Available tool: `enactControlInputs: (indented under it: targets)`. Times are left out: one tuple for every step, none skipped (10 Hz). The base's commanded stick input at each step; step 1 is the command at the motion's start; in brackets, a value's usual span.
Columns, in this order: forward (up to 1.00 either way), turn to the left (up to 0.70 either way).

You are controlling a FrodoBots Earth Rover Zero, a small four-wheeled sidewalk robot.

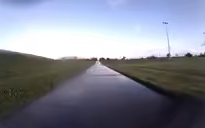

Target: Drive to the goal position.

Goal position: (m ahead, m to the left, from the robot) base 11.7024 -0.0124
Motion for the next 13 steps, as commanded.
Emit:
enactControlInputs:
  targets:
    - [0.45, 0.0]
    - [0.45, 0.0]
    - [0.45, 0.0]
    - [0.45, 0.0]
    - [0.45, 0.0]
    - [0.45, 0.0]
    - [0.45, 0.0]
    - [0.45, 0.0]
    - [0.45, 0.0]
    - [0.45, 0.0]
    - [0.45, 0.0]
    - [0.45, 0.0]
    - [0.45, 0.0]
